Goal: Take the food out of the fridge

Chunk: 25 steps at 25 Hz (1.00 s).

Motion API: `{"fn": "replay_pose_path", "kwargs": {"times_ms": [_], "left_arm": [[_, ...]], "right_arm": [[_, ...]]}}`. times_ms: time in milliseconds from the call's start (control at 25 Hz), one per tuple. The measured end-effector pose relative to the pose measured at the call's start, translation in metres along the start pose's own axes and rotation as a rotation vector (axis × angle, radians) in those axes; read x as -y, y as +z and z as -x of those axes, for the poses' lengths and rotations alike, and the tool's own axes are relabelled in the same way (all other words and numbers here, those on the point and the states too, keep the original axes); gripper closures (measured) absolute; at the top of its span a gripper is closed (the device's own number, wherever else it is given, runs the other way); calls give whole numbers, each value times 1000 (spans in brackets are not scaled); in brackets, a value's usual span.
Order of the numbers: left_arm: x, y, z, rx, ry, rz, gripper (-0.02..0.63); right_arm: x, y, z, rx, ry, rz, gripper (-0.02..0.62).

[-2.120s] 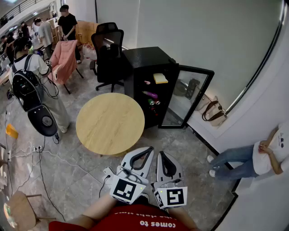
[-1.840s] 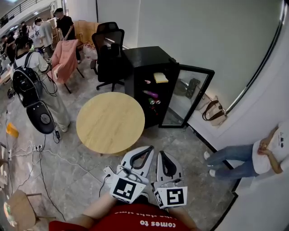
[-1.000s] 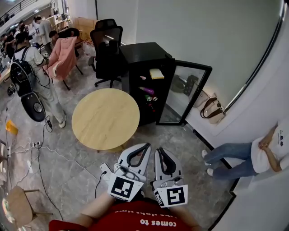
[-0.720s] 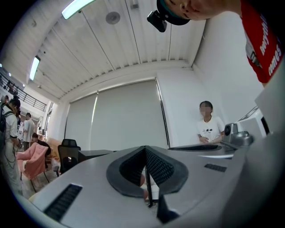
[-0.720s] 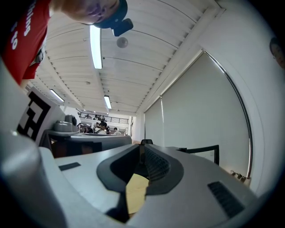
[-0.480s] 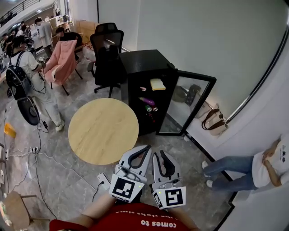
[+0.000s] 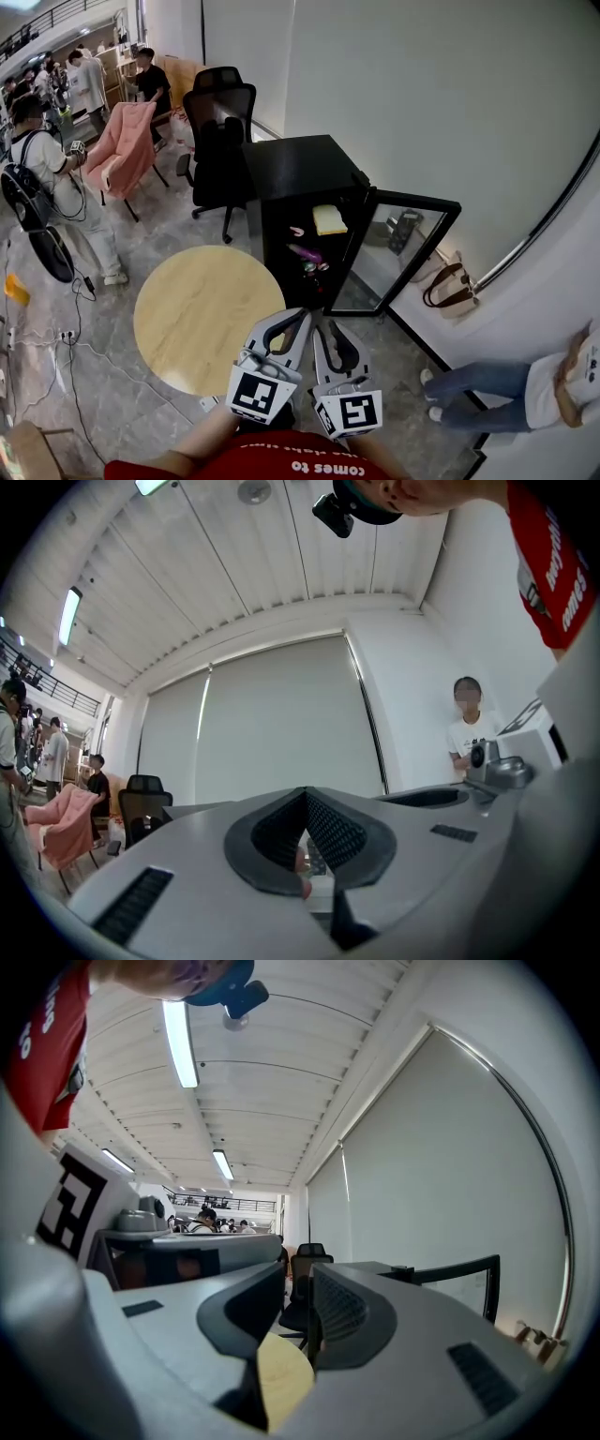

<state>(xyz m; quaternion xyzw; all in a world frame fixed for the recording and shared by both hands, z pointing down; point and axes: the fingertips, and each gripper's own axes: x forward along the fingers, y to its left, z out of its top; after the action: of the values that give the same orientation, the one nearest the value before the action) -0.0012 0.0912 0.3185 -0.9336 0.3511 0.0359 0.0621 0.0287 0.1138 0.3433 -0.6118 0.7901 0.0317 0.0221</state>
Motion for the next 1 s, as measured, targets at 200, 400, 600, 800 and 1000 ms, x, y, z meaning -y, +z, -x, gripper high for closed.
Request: {"fn": "replay_pose_path", "kwargs": {"times_ms": [200,400,600,800,1000], "left_arm": [[-26,-16,-39,-19,-11,27,600],[-36,-34,-69,-40,-29,56,600],[-45,-55,-103,-84,-21,86,600],[-54,-67,-135,-121,9,105,600],[-59,-75,-154,-135,32,103,599]], "right_arm": [[29,-19,-41,-27,-26,-44,514],[51,-38,-64,-79,-42,-70,512],[77,-50,-89,-107,-34,-98,506],[110,-56,-118,-146,3,-139,497],[137,-68,-144,-154,38,-322,491]]}}
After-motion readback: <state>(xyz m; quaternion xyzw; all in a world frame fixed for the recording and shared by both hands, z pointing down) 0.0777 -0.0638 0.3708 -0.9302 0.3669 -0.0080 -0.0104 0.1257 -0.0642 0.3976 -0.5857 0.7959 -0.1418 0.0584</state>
